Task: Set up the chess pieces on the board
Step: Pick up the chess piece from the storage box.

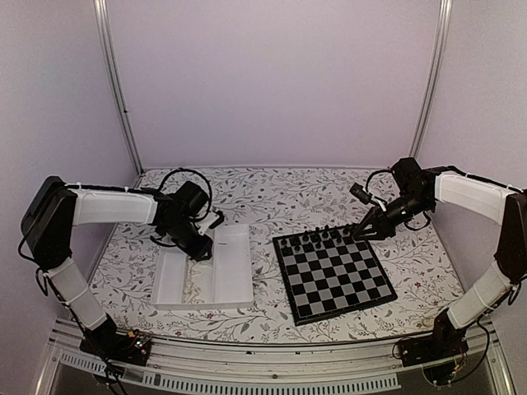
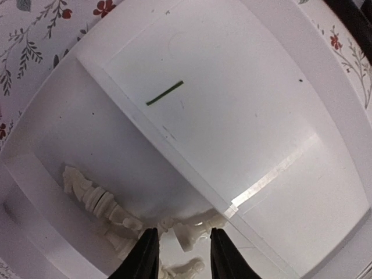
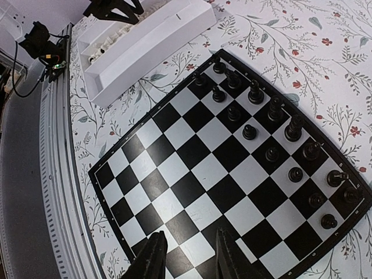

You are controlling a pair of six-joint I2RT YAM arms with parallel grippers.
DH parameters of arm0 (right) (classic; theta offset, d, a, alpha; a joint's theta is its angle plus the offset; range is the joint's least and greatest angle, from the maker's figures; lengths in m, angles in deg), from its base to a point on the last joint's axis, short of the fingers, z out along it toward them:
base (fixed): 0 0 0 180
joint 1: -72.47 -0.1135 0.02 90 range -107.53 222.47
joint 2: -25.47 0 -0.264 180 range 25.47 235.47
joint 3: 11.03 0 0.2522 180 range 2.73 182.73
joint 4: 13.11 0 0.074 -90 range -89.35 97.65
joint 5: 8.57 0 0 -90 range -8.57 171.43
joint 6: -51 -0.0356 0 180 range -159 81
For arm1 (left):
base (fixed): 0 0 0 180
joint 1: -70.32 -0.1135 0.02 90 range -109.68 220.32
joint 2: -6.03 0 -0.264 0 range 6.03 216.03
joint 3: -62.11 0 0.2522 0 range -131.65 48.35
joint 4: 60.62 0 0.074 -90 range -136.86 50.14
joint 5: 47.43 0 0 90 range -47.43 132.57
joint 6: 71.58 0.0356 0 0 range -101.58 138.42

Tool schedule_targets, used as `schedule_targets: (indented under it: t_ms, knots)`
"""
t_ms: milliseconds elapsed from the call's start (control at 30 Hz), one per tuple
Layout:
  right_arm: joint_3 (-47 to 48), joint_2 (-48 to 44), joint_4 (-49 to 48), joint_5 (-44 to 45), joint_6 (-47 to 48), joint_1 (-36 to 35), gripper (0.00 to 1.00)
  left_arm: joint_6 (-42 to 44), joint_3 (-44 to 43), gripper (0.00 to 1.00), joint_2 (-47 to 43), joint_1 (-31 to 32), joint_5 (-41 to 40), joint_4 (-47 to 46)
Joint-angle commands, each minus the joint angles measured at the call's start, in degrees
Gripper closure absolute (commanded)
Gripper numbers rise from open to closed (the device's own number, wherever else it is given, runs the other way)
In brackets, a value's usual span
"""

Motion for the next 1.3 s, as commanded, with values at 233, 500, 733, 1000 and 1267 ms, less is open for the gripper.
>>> schedule_targets:
  t_ms: [233,500,733,1000,1267]
  knots:
    - [-0.49,-0.93,-0.26,-1.22,0.28,-0.31,0.69,5.25,1.0,0.67,-0.15,-2.15,3.58,0.33]
    - [-0.05,-0.08,0.06,-1.59,0.28,-0.33,0.69,6.17,1.09,0.66,2.42,-1.99,5.33,-0.03]
    - [-0.35,0.05,-0.16,-1.76,0.45,-0.36,0.69,6.28,2.41,0.68,2.26,-1.81,4.69,-0.53]
    - [0.12,0.7,0.0,-2.28,0.5,-0.49,0.69,7.1,3.3,0.68,3.31,-0.45,4.0,-1.43]
    - [-0.21,0.56,0.06,-2.38,0.54,-0.5,0.7,7.04,3.35,0.73,3.75,-0.05,2.29,-2.25]
